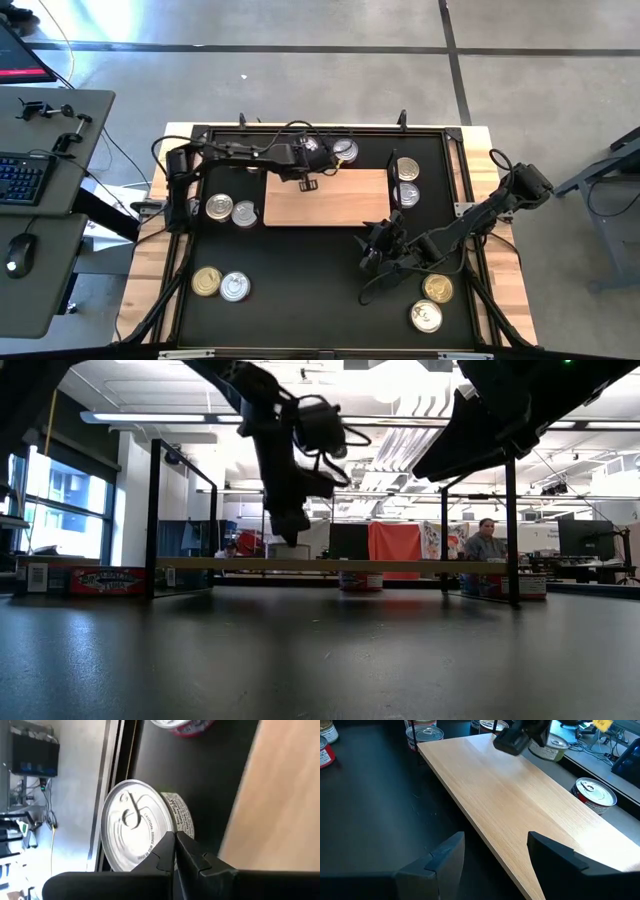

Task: Stack canned seafood by type on shelf
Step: Put the green tuna can on the shelf

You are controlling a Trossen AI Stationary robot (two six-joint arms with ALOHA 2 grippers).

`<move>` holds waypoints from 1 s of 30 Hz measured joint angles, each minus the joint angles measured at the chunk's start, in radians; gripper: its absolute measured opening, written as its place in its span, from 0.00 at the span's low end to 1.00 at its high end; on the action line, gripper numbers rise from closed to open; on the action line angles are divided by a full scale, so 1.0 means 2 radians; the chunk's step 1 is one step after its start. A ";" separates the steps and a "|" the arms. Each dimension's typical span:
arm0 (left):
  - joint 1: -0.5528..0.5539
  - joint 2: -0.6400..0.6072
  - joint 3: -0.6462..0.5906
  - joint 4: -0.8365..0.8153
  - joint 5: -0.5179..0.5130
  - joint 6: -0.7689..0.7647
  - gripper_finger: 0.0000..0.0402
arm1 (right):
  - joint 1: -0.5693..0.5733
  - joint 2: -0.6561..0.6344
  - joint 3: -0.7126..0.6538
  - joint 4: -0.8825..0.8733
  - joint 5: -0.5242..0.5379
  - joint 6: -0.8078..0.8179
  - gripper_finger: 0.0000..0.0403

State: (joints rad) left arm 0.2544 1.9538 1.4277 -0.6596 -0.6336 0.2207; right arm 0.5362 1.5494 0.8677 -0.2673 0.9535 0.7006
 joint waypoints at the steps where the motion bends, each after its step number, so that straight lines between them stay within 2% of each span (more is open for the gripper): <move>1: -0.007 -0.005 0.000 -0.010 -0.001 -0.006 0.00 | 0.000 0.000 0.000 0.000 0.000 0.000 0.52; 8: -0.088 -0.049 0.001 -0.097 0.002 -0.079 0.00 | 0.000 0.000 0.000 0.001 0.000 0.000 0.52; 13: -0.140 -0.063 0.001 -0.138 0.083 -0.178 0.00 | 0.000 0.000 0.000 0.002 0.000 0.002 0.52; 17: -0.167 -0.061 0.001 -0.157 0.095 -0.248 0.00 | 0.000 0.000 0.000 0.003 0.000 0.003 0.52; 23: -0.167 -0.059 0.001 -0.136 0.071 -0.285 0.02 | 0.000 0.000 0.000 0.003 0.000 -0.001 0.52; 28: -0.146 -0.060 0.001 -0.121 0.070 -0.248 0.11 | 0.000 0.000 0.000 0.003 0.000 -0.001 0.52; 30: -0.138 -0.061 0.001 -0.127 0.083 -0.244 0.16 | 0.000 0.000 0.000 0.003 0.000 -0.001 0.52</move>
State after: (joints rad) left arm -0.0213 1.8322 1.4303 -0.9142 -0.4670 -0.2680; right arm 0.5362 1.5494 0.8677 -0.2615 0.9543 0.6991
